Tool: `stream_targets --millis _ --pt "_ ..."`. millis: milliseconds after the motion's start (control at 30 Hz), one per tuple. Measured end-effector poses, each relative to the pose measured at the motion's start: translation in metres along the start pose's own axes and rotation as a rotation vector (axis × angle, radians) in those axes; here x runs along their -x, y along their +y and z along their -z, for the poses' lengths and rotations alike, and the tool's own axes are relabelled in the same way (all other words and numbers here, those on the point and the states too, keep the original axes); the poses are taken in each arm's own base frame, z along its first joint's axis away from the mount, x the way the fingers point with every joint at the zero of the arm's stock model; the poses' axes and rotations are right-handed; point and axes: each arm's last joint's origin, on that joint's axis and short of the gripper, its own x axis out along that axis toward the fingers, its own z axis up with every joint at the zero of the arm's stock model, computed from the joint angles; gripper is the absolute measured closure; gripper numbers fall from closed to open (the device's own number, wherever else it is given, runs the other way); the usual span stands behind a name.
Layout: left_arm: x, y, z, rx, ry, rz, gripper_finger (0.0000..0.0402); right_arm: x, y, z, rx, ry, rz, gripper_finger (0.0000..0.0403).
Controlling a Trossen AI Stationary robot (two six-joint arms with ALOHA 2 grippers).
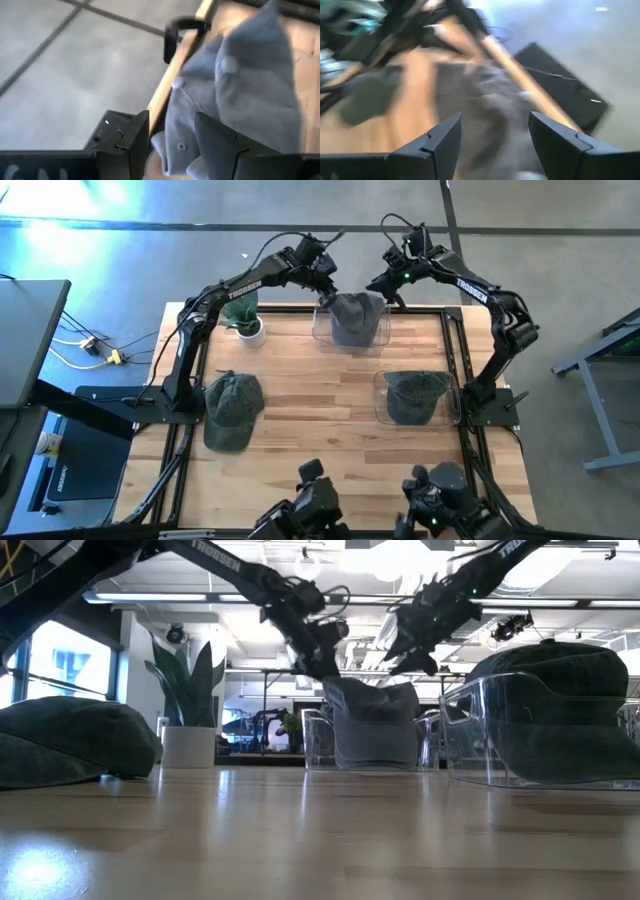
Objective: Pick & Place hat
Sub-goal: Put the black cap into the bottom transparent bin
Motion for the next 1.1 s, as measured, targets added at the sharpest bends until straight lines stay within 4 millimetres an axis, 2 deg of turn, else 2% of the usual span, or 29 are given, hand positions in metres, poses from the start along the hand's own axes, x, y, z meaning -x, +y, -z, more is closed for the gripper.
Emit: stream_targets --millis 133,200,333,433,567,667,833,1000,1100 --pt "0.033 -0.005 -0.012 -0.007 -0.034 0.005 0.0247 0.004 0.018 0.01 0.012 0.085 -0.175 0.0182" --pt "0.04 -0.008 -0.011 -0.005 -0.009 0.052 0.0247 0.002 0.021 0.018 0.016 0.158 -0.192 0.0187" --pt "0.042 -0.015 -0.001 0.048 0.071 0.235 0.0247 -0.013 0.014 0.027 0.066 0.274 0.004 0.0198" --pt "0.044 -0.02 0.006 0.097 0.15 0.288 0.0247 -0.021 0.008 0.028 0.084 0.306 0.173 0.0203" --pt "0.045 -0.034 0.016 0.145 0.295 0.281 0.0247 -0.018 0.017 0.024 0.071 0.265 0.13 0.0211" --pt "0.062 -0.045 0.025 0.181 0.429 0.316 0.0247 -0.012 0.035 0.017 0.112 0.208 0.038 0.0217" --pt "0.084 -0.075 0.037 0.18 0.668 0.309 0.0247 -0.005 0.073 0.01 0.266 0.132 -0.094 0.0225" --pt "0.11 -0.115 0.043 0.144 0.767 0.343 0.0247 0.002 0.11 0.01 0.372 0.106 -0.185 0.0234" --pt "0.125 -0.139 0.051 0.139 0.745 0.352 0.0247 0.006 0.126 0.013 0.393 0.121 -0.23 0.0241"
